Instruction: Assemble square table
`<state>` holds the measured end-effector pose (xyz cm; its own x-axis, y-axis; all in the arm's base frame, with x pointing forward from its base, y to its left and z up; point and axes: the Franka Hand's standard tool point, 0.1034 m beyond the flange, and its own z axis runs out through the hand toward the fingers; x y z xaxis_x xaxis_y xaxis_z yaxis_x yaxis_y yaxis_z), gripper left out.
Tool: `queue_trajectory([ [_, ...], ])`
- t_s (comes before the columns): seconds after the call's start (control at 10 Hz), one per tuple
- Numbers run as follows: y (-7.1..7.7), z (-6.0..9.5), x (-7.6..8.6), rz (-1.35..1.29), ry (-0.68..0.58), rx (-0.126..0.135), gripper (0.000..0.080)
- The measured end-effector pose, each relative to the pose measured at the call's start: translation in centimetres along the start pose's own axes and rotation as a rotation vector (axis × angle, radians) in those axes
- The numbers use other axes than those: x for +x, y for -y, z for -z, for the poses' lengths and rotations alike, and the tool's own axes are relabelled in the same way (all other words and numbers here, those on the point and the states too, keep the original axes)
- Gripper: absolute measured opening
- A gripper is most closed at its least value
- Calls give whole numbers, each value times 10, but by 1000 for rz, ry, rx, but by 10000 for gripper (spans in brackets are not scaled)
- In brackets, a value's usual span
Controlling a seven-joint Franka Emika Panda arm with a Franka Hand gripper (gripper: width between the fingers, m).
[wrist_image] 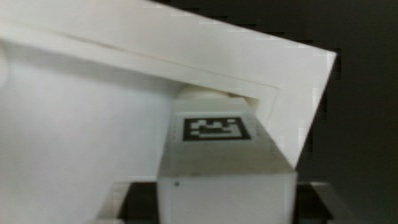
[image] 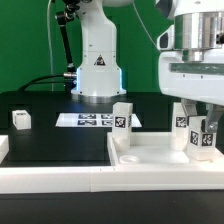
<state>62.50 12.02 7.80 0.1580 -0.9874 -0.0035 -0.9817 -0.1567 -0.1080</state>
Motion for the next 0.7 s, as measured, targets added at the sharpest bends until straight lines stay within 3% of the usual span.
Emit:
queue_trajectory([
  [0.7,1,-1,0,-479,27,5,290],
])
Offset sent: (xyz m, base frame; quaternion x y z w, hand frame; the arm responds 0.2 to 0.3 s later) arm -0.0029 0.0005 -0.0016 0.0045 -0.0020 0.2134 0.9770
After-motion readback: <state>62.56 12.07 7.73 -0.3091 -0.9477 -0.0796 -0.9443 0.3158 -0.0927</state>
